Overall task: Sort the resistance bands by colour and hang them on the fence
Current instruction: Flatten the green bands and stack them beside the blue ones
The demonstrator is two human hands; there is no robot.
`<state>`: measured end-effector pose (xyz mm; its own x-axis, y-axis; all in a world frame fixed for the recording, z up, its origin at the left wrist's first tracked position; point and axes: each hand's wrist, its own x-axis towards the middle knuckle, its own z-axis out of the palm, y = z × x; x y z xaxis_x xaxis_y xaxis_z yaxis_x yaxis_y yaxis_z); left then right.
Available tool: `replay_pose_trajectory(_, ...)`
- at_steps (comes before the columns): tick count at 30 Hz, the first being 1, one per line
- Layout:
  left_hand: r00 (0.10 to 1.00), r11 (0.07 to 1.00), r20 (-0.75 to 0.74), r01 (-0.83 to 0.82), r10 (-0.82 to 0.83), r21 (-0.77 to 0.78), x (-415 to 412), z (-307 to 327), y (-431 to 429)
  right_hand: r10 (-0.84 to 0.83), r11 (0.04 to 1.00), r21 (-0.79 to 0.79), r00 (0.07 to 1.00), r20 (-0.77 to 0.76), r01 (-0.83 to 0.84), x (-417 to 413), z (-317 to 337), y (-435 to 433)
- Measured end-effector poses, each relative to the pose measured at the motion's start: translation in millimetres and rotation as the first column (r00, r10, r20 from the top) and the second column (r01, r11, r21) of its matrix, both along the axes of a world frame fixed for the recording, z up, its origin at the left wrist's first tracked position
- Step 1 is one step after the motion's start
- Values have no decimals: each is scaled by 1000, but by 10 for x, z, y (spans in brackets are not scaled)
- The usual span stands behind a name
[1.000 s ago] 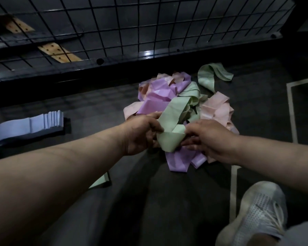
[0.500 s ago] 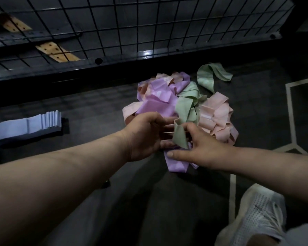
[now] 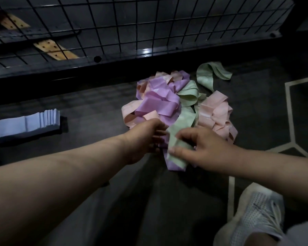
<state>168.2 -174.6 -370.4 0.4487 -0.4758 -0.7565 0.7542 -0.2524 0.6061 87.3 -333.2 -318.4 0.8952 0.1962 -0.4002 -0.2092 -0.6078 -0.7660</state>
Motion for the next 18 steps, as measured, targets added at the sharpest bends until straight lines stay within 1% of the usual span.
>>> replay_pose_trajectory(2,991,998,132,42,-36,-47,-2,32,-8,-158,954,235,979,-128,184,86,95,-38)
replay_pose_trajectory(3,983,994,174,68,-53,-87,-1,83,-19,-209,923,287,959,-190,258,135,136,-71)
replay_pose_trajectory(5,977,985,200,102,-73,-142,12,133,-39,-288,868,325,914,-284,375,240,208,-144)
replay_pose_trajectory(7,964,979,250,132,-90,-155,21,113,-64,-334,810,385,888,-315,442,310,234,-226)
replay_pose_trajectory(9,911,974,387,197,-141,-111,25,135,-68,-341,786,412,879,-334,461,341,294,-288)
replay_pose_trajectory(10,878,973,455,212,-150,-89,33,151,-77,-324,797,408,884,-336,446,351,350,-308)
replay_pose_trajectory(11,853,971,502,220,-147,-90,46,171,-91,-301,828,388,905,-301,404,353,418,-326)
replay_pose_trajectory(12,839,966,529,227,-129,-125,52,208,-105,-268,876,347,937,-222,333,362,487,-340)
replay_pose_trajectory(13,838,958,534,231,-106,-171,64,253,-132,-221,937,254,971,-97,239,380,575,-342)
replay_pose_trajectory(14,850,951,521,223,-83,-212,77,312,-166,-169,979,127,984,50,161,399,652,-340)
replay_pose_trajectory(15,868,948,493,205,-62,-242,96,372,-195,-121,993,12,976,180,121,423,711,-332)
replay_pose_trajectory(16,886,948,461,180,-42,-261,126,413,-213,-111,991,-44,955,275,128,444,766,-313)
replay_pose_trajectory(17,899,947,438,162,-26,-277,156,444,-220,-142,985,-45,927,346,167,467,798,-298)
replay_pose_trajectory(18,904,944,427,161,-24,-289,190,455,-215,-205,976,9,897,392,220,486,839,-278)
